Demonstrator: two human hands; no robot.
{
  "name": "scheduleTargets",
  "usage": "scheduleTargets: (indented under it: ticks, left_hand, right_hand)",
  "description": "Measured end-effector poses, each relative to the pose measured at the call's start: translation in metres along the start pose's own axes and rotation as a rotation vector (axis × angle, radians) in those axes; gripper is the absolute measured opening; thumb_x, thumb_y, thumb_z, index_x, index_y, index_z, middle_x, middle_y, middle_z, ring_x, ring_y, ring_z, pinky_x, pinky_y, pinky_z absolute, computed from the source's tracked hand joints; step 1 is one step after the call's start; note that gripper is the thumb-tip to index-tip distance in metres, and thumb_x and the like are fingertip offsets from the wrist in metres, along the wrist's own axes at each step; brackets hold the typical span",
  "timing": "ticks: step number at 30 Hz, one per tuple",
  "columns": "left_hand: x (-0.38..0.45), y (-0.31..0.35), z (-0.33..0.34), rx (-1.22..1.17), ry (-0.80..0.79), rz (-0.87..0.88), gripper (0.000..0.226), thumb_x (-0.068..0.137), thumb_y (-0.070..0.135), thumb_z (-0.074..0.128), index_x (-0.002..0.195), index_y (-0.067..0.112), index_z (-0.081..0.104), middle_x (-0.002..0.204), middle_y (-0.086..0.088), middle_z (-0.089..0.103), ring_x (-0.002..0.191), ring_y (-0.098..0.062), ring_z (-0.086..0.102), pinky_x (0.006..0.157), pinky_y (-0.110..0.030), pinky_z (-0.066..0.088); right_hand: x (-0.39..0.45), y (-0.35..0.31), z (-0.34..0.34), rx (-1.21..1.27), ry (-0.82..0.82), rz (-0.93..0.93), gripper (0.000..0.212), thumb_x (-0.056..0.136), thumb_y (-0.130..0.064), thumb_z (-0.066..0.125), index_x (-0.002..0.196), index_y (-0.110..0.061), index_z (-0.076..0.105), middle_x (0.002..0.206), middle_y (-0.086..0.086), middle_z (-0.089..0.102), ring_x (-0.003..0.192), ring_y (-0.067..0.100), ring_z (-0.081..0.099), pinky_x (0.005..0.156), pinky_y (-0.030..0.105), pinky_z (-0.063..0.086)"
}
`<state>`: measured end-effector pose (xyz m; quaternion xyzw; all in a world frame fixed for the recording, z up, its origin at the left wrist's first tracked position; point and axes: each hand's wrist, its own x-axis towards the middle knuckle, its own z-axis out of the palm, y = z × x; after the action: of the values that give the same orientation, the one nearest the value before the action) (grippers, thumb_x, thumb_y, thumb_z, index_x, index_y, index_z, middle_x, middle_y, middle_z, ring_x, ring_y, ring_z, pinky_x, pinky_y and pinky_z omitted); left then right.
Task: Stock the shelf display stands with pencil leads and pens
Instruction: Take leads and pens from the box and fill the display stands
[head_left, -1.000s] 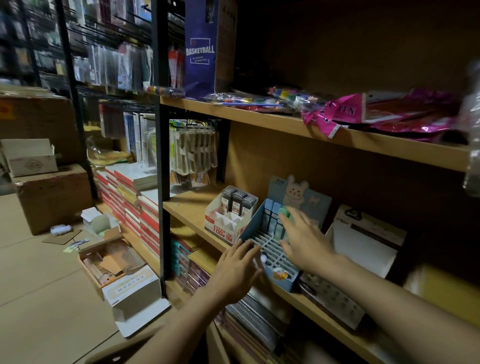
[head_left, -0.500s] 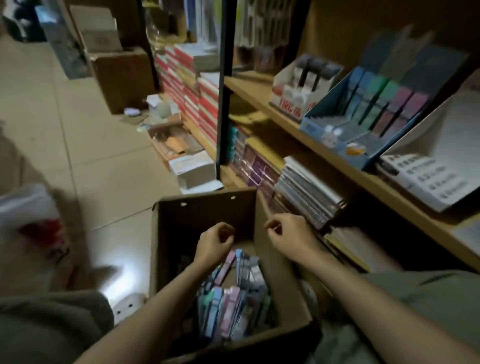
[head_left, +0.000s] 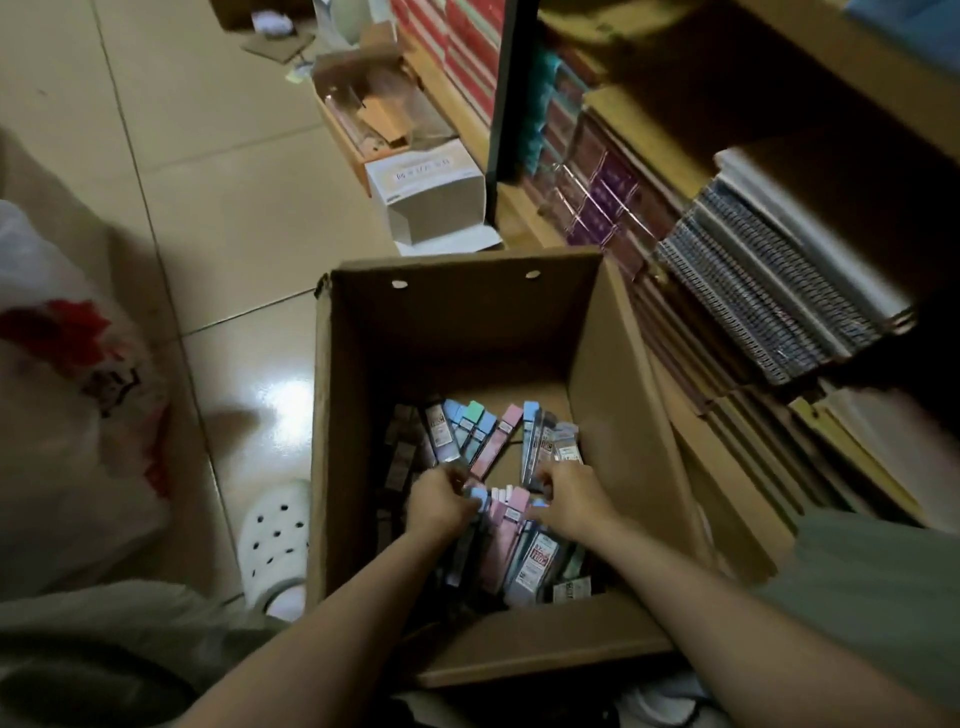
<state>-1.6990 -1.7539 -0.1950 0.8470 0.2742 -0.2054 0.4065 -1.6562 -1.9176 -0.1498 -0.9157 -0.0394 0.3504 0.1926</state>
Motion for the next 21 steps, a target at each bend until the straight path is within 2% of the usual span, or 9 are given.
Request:
scheduleTargets:
  ticks: [2,5,8,12,15,18,21]
  left_hand:
    - [0.003,-0.004,0.007,0.015,-0.003,-0.009,0.024,0.077,0.019,0.08,0.097,0.019,0.068,0.11,-0.001,0.065,0.091,-0.012,0.06,0.078,-0.024,0.05]
    - [0.006,-0.006,0.015,0.079,0.018,0.003,0.035,0.077,0.022,0.08,0.109,0.019,0.067,0.124,-0.003,0.051,0.111,-0.02,0.055,0.092,-0.03,0.048]
    - [0.006,-0.007,0.02,0.109,0.051,0.036,0.029,0.078,0.021,0.078,0.105,0.019,0.069,0.123,-0.003,0.051,0.102,-0.014,0.052,0.088,-0.026,0.047]
    - [0.008,-0.007,0.021,0.071,0.073,0.025,0.02,0.078,0.022,0.079,0.094,0.015,0.07,0.117,-0.002,0.053,0.095,-0.014,0.053,0.085,-0.028,0.047]
    - [0.007,-0.004,0.02,0.006,0.101,0.024,0.014,0.083,0.021,0.074,0.088,0.017,0.062,0.113,-0.004,0.055,0.093,-0.014,0.053,0.087,-0.031,0.05]
    - [0.006,0.002,0.019,-0.08,0.117,0.077,0.013,0.09,0.022,0.065,0.096,0.018,0.054,0.1,-0.003,0.063,0.086,-0.016,0.063,0.076,-0.035,0.057]
    - [0.005,0.007,0.016,-0.171,0.094,0.142,0.011,0.096,0.025,0.055,0.099,0.021,0.045,0.089,0.0,0.067,0.075,-0.014,0.066,0.064,-0.036,0.057]
  right_hand:
    - [0.002,0.004,0.009,-0.069,-0.048,0.009,0.044,0.072,-0.033,0.085,0.107,-0.014,0.065,0.106,0.001,0.064,0.099,0.02,0.062,0.085,0.037,0.053]
    - [0.004,0.012,0.012,-0.242,-0.064,0.034,0.062,0.063,-0.042,0.088,0.112,-0.018,0.06,0.115,0.001,0.057,0.106,0.021,0.057,0.085,0.035,0.052]
    - [0.004,0.019,0.014,-0.322,-0.054,0.015,0.068,0.063,-0.041,0.088,0.117,-0.016,0.057,0.12,0.004,0.052,0.112,0.022,0.052,0.089,0.034,0.049]
    - [0.007,0.023,0.016,-0.273,0.005,-0.004,0.047,0.076,-0.034,0.082,0.114,-0.014,0.064,0.121,0.005,0.055,0.109,0.023,0.056,0.089,0.035,0.05]
    - [0.007,0.027,0.016,-0.223,0.045,-0.016,0.037,0.08,-0.029,0.078,0.112,-0.017,0.064,0.12,0.005,0.056,0.106,0.023,0.056,0.087,0.034,0.049]
    - [0.005,0.03,0.018,-0.178,0.001,-0.013,0.049,0.077,-0.035,0.081,0.118,-0.019,0.059,0.123,0.003,0.053,0.111,0.022,0.054,0.09,0.032,0.047]
    - [0.003,0.029,0.021,-0.166,-0.01,0.002,0.055,0.073,-0.034,0.084,0.119,-0.02,0.057,0.124,0.003,0.054,0.115,0.022,0.052,0.094,0.034,0.046]
